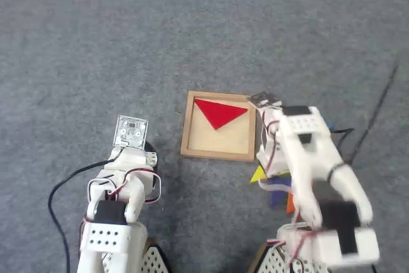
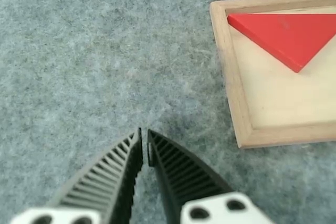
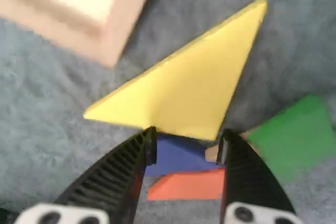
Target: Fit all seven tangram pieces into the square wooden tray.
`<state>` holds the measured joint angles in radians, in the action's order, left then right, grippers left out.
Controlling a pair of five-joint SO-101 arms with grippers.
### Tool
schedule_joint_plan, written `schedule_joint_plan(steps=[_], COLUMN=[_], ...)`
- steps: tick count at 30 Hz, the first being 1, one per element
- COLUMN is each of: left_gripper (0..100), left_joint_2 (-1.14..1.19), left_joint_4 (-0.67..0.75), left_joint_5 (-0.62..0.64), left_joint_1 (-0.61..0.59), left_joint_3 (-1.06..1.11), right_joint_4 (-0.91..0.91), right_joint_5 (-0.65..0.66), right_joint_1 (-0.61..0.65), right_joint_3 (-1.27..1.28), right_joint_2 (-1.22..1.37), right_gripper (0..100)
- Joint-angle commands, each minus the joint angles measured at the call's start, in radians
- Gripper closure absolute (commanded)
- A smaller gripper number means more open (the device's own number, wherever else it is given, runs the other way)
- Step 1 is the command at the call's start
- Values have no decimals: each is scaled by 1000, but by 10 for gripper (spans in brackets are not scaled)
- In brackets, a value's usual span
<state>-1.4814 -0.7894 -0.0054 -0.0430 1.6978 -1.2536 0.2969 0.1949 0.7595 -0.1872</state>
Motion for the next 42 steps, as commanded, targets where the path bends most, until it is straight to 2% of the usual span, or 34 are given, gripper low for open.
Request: schedule_joint_plan(steps=[1, 5, 12, 15, 18, 23, 28, 35, 40, 42], left_gripper=[985, 985, 985, 985, 985, 985, 985, 985, 985, 985], left_joint_2=[-14, -14, -14, -14, -14, -14, -14, -14, -14, -14], left_joint_4=[-8, -8, -8, -8, -8, -8, -8, -8, -8, -8], left_joint_5=[5, 5, 5, 5, 5, 5, 5, 5, 5, 5], left_joint_1=[-5, -5, -5, -5, -5, -5, -5, -5, -5, -5], left_joint_3=[-8, -8, -8, -8, -8, -8, -8, -8, -8, -8], right_joint_4=[-30, -68, -7, -5, 2, -5, -15, -71, -25, -1], right_joint_5=[0, 34, 28, 25, -44, -121, -186, -215, -281, -350], right_joint_1=[41, 68, 58, 12, -73, -182, -229, -186, -74, -39], right_joint_3=[54, 66, -63, -176, -307, -494, -651, -758, -758, -743], right_joint_2=[-191, -148, 205, 346, 435, 461, 470, 463, 469, 473], right_gripper=[794, 794, 794, 794, 794, 794, 794, 790, 785, 734])
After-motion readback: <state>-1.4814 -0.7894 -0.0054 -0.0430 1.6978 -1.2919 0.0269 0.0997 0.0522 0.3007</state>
